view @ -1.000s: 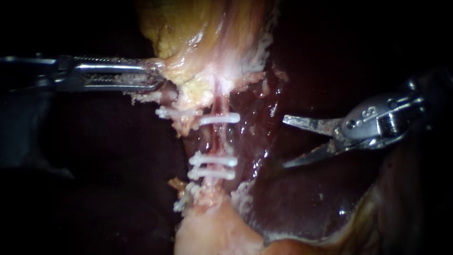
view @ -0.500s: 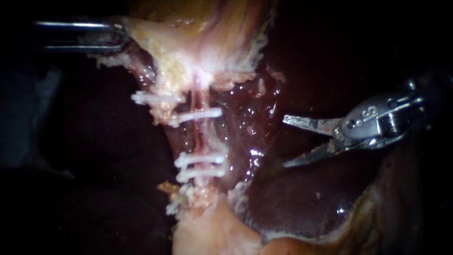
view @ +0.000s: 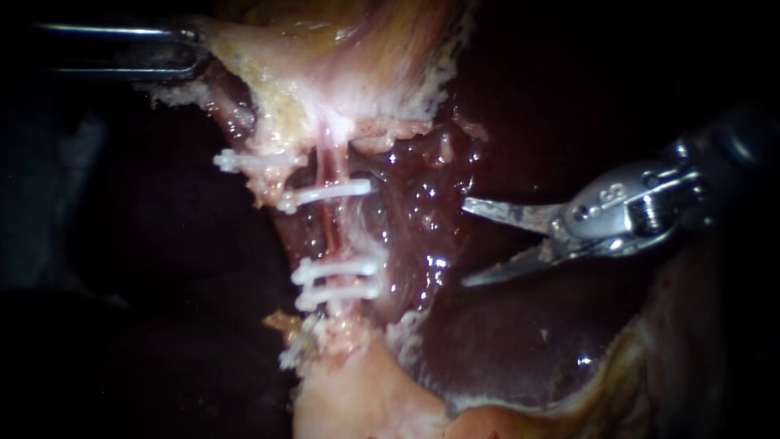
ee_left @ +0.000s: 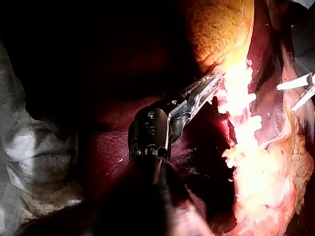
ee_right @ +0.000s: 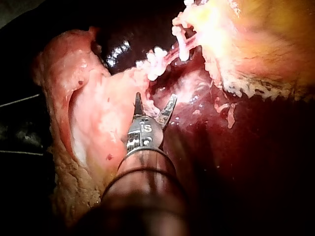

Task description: Go to the cutting position right tube

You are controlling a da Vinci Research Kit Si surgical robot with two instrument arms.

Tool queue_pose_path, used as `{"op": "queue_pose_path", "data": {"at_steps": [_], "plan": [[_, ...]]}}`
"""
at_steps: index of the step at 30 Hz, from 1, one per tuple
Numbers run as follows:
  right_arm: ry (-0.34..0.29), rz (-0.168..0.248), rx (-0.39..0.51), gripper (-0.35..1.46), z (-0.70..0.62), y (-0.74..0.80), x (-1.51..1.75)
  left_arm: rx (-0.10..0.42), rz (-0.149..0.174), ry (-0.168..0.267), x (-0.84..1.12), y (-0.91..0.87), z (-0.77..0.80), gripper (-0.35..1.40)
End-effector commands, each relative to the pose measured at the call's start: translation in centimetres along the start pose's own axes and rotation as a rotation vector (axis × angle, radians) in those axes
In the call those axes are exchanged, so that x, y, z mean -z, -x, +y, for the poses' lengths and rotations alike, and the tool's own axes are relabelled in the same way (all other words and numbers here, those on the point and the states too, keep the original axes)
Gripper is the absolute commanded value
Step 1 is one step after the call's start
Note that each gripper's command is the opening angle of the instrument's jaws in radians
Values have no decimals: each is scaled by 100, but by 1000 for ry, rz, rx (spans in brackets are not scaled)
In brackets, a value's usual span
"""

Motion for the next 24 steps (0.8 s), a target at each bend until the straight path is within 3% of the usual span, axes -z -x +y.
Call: {"op": "queue_pose_path", "data": {"at_steps": [1,6,17,24], "plan": [[-17,7,-16,143,1,2,-8,-1,0,-1,0,0,0,-35],[-64,56,-66,143,4,2,-34,-1,0,-2,-1,1,0,-35],[-146,112,-129,141,14,-9,-79,-2,1,-2,-2,3,0,-35],[-201,153,-144,141,13,-16,-103,-2,1,-2,-2,3,0,-35]]}}
